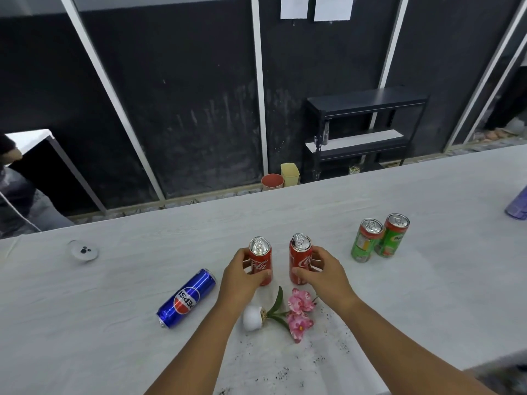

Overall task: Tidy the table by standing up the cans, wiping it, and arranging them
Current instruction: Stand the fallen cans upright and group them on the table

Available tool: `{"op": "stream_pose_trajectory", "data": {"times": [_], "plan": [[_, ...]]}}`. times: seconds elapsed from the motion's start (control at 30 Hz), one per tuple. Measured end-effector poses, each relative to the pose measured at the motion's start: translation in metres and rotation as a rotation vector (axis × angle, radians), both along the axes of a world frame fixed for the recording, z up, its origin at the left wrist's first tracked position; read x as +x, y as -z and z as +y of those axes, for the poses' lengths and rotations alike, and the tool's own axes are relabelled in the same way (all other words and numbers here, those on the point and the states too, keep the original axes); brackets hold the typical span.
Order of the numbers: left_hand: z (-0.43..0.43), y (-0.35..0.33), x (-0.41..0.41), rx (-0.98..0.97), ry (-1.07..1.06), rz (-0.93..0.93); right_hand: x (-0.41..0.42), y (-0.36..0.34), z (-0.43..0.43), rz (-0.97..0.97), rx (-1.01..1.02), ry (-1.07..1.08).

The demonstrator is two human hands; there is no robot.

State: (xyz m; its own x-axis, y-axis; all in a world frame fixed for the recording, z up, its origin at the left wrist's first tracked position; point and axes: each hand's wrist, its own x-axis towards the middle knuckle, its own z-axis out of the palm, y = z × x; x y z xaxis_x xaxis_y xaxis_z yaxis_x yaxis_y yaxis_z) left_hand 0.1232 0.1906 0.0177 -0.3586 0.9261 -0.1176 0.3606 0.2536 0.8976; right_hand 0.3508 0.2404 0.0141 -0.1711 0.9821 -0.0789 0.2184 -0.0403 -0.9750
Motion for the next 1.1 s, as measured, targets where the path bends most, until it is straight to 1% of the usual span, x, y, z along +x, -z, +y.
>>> {"op": "stream_pose_trajectory", "data": {"times": [0.2,0.37,0.47,0.67,0.87,1.0,1.1], "plan": [[0.002,-0.013,0.033,0.051,0.063,-0.023,0.035,-0.007,-0.009,0.051,0.054,0.134],[0.014,-0.027,0.09,0.085,0.171,-0.068,0.086,-0.011,-0.016,0.088,0.083,0.268],[0.019,-0.028,0.129,0.085,0.249,-0.088,0.123,-0.011,-0.018,0.069,0.099,0.348],[0.035,-0.017,0.195,0.072,0.329,-0.107,0.188,-0.002,-0.008,0.014,0.103,0.462],[0.048,-0.005,0.228,0.036,0.358,-0.072,0.219,0.01,0.005,-0.034,0.076,0.465],[0.048,0.004,0.233,0.006,0.344,-0.052,0.222,0.017,0.009,-0.032,0.07,0.445],[0.047,0.009,0.233,-0.001,0.339,-0.045,0.224,0.02,0.01,-0.071,0.067,0.414]]}}
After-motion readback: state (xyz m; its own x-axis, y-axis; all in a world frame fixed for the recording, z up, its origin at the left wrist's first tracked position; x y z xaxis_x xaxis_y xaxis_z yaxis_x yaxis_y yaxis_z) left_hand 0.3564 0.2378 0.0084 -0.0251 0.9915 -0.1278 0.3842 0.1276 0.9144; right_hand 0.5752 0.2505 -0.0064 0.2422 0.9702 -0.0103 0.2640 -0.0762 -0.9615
